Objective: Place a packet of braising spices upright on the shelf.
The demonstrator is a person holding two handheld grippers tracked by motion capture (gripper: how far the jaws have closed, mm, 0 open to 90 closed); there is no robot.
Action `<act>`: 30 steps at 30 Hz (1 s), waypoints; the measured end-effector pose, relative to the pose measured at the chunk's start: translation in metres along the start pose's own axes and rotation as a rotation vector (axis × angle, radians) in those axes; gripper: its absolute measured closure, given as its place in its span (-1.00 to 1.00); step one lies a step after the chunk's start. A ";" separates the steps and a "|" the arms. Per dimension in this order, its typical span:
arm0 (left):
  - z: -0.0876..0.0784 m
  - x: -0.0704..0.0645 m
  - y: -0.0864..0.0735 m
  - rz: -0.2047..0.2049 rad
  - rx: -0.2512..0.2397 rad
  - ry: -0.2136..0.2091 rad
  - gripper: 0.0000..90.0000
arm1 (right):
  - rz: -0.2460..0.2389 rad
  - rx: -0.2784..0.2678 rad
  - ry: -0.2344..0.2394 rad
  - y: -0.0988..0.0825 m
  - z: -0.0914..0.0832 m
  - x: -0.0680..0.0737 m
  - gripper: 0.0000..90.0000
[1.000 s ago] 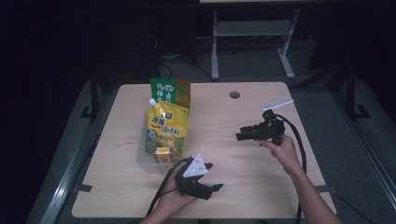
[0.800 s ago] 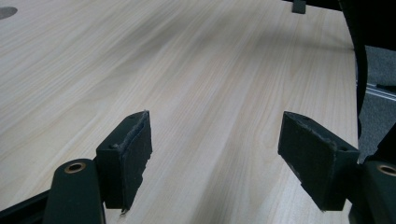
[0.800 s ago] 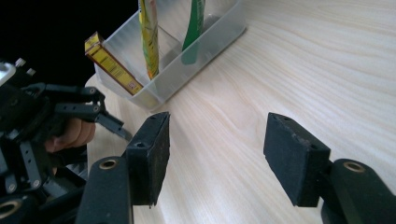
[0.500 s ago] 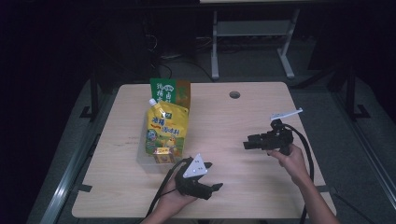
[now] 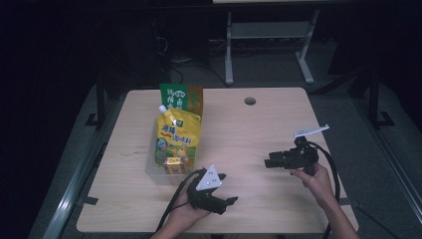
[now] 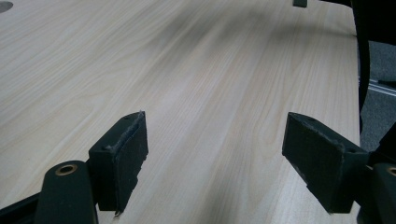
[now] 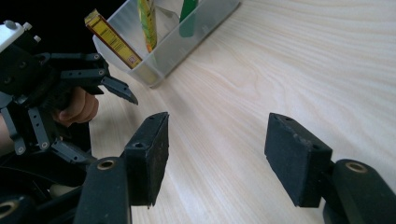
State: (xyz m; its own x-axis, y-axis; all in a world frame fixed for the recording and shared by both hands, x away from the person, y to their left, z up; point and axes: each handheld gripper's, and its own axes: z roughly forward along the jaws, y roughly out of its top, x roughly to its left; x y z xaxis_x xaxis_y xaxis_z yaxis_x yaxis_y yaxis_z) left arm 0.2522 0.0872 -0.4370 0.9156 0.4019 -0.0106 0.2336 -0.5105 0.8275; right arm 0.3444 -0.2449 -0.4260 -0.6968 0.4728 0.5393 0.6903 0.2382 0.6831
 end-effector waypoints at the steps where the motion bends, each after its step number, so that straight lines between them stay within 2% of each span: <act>1: 0.000 0.000 0.000 -0.001 -0.001 0.000 -0.52 | 0.005 0.001 0.000 -0.003 0.000 0.000 -0.14; 13: 0.001 -0.003 0.000 0.009 0.005 -0.005 -0.51 | 0.034 -0.012 -0.002 -0.031 -0.009 0.002 -0.15; 22: 0.002 -0.001 -0.002 -0.016 0.000 -0.008 -0.51 | 0.060 -0.026 -0.010 -0.049 -0.020 0.005 -0.19; 30: 0.003 -0.001 -0.005 -0.018 0.009 -0.003 -0.51 | 0.088 -0.035 -0.003 -0.068 -0.026 0.011 -0.29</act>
State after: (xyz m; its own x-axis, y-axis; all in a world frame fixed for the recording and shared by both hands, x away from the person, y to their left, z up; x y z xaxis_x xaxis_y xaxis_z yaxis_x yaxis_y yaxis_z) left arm 0.2511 0.0868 -0.4424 0.9122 0.4088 -0.0267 0.2529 -0.5105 0.8218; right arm 0.2849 -0.2778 -0.4535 -0.6332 0.4929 0.5968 0.7416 0.1655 0.6501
